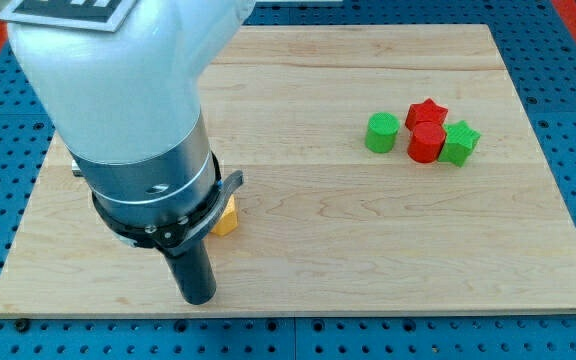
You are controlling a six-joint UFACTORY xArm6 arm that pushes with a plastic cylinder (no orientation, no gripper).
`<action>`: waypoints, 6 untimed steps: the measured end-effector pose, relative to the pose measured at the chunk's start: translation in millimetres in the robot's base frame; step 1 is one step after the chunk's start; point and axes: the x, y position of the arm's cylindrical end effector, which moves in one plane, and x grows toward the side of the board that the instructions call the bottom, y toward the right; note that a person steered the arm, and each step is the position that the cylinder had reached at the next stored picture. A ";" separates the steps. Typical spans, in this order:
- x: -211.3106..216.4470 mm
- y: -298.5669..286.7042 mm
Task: Move the yellow hexagon to the bottom right of the blue triangle
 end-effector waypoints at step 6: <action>0.0 21.6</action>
